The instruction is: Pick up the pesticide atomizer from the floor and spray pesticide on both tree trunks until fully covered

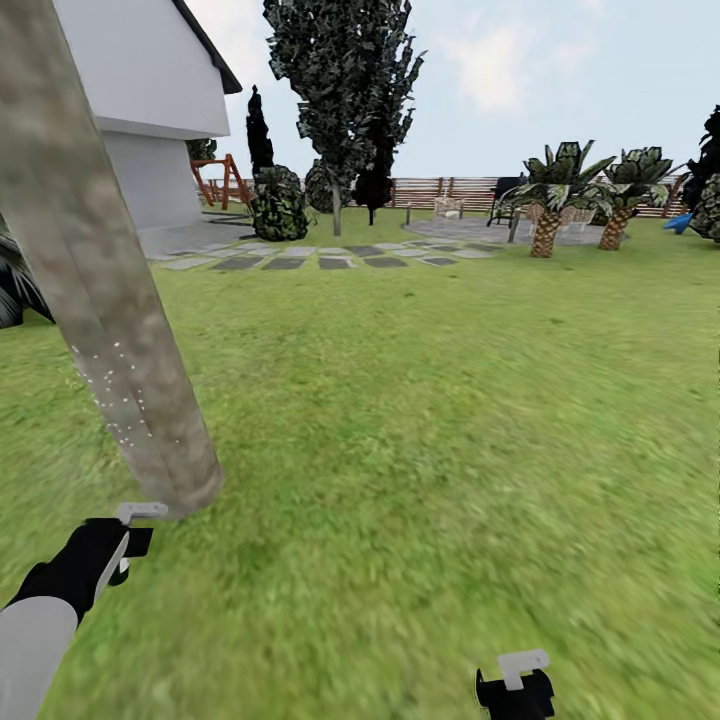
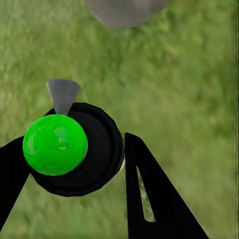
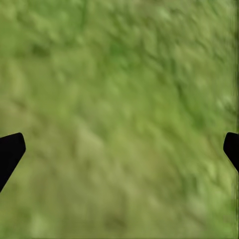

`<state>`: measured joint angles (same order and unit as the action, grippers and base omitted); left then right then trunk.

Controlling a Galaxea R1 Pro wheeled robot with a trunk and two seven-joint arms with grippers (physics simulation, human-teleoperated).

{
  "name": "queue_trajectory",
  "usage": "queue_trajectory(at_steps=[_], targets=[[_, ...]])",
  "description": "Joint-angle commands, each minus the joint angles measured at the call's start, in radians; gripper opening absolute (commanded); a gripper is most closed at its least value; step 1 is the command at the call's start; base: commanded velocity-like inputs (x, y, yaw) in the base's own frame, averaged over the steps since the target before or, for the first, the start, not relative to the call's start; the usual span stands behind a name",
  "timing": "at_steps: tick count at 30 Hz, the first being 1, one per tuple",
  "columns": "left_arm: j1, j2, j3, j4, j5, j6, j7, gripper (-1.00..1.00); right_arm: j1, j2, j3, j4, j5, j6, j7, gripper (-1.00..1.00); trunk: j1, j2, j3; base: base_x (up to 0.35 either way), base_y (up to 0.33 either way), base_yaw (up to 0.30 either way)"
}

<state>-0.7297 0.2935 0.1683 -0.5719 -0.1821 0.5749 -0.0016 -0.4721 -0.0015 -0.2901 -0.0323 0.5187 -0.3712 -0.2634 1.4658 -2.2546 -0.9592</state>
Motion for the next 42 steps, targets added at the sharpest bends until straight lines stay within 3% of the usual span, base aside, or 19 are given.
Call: queue_trajectory(at_steps=[1, 8, 26, 30, 33, 42], targets=[[0.0, -0.001, 0.003, -0.002, -0.008, 0.005, -0.002, -1.0, -0.001, 0.0, -0.007, 0.002, 0.011, -0.003, -0.003, 1.0, 0.0, 0.0, -0.001, 0.124, -0.273, 0.0], [0.0, -0.001, 0.004, -0.002, -0.008, 0.005, -0.001, -1.0, -0.001, 0.001, -0.007, 0.002, 0.011, -0.003, -0.003, 1.0, 0.0, 0.0, -0.001, 0.156, -0.262, 0.033], [0.001, 0.011, 0.017, 0.011, -0.01, -0.011, -0.001, -1.0, -0.001, 0.002, -0.007, 0.002, 0.011, -0.003, -0.003, 1.0, 0.0, 0.0, -0.001, 0.165, -0.258, 0.268], [0.001, 0.005, 0.02, 0.012, -0.003, -0.042, 0.082, -1.0, -0.001, 0.002, -0.007, 0.002, 0.011, -0.003, -0.003, 1.0, 0.0, 0.0, -0.001, 0.168, -0.253, 0.276], [0.002, 0.0, 0.02, 0.012, 0.0, -0.045, 0.107, -1.0, -0.001, 0.002, -0.007, 0.002, 0.011, -0.003, -0.003, 1.0, 0.0, 0.0, -0.001, 0.175, -0.246, 0.273], [0.001, -0.002, 0.019, 0.012, 0.001, -0.046, 0.112, -1.0, -0.001, 0.002, -0.007, 0.002, 0.01, -0.003, -0.003, 1.0, 0.0, 0.0, -0.001, 0.217, -0.212, 0.083]])
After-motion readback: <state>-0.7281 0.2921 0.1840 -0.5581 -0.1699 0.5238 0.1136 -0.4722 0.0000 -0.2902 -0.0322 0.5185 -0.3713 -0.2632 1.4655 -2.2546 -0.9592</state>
